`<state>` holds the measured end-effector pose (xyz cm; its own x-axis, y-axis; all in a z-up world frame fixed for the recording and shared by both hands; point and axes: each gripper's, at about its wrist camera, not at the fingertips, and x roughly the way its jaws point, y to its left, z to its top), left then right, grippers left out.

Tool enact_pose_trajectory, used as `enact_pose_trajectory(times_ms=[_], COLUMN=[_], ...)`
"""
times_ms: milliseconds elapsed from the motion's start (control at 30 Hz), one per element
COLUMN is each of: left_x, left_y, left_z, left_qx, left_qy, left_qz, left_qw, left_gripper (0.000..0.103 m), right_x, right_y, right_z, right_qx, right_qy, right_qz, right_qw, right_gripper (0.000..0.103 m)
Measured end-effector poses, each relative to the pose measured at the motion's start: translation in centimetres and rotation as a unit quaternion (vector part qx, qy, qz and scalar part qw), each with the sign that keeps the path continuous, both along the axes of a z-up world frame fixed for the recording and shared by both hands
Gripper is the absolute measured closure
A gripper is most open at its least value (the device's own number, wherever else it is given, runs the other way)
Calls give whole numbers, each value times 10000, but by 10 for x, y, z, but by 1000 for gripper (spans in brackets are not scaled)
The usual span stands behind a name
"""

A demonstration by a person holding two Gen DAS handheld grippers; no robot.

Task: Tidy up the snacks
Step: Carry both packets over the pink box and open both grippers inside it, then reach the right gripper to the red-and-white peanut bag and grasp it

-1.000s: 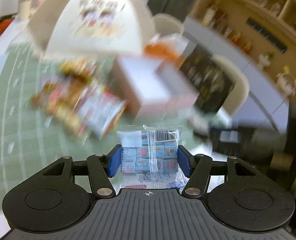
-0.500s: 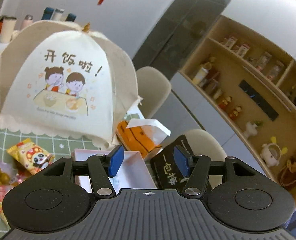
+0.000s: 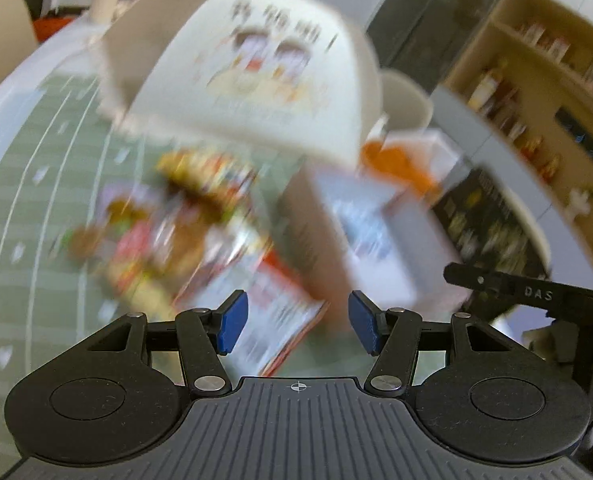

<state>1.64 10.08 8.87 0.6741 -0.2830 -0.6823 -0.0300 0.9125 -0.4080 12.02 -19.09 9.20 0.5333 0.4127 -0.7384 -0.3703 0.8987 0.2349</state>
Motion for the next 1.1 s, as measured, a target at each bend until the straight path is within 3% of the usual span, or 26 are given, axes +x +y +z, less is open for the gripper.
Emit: enact_pose_trajectory(times_ms=[167, 333, 433, 600, 700, 767, 800, 933, 1033, 1100], left_x=[-16, -26, -32, -35, -34, -30, -28, -15, -5, 1], left_y=[11, 25, 39, 62, 74, 82, 85, 86, 74, 65], left_z=[-42, -36, -30, -32, -37, -41, -43, -49, -50, -52], left_qx=[-96, 49, 84, 0, -48, -109, -137, -336, -489, -511], left_qy=[606, 503, 453, 536, 607, 632, 640, 694, 731, 724], left_qz=[88, 14, 74, 238, 285, 303, 312, 197, -134, -277], left_qw=[9981, 9987, 9989, 9983, 9977, 9975, 9974, 9968, 9960, 9957], left_gripper=[42, 42, 42, 42, 42, 42, 42, 42, 42, 42], right_x=[-5, 22, 34, 42, 33, 23, 18, -5, -21, -33], right_y=[31, 62, 87, 143, 169, 178, 179, 167, 141, 126], right_z=[-42, -50, -51, -58, -54, -48, -46, -42, -44, -48], right_qx=[17, 641, 735, 444, -10, -197, -265, -470, -525, -845], right_qy=[641, 943, 985, 1033, 688, 600, 568, 641, 867, 857], right_qz=[314, 160, 152, 304, 474, 700, 792, 826, 447, 163], right_qw=[9974, 9934, 9923, 9932, 9965, 9955, 9949, 9934, 9938, 9926], right_gripper=[46, 45, 45, 45, 46, 53, 57, 60, 60, 64])
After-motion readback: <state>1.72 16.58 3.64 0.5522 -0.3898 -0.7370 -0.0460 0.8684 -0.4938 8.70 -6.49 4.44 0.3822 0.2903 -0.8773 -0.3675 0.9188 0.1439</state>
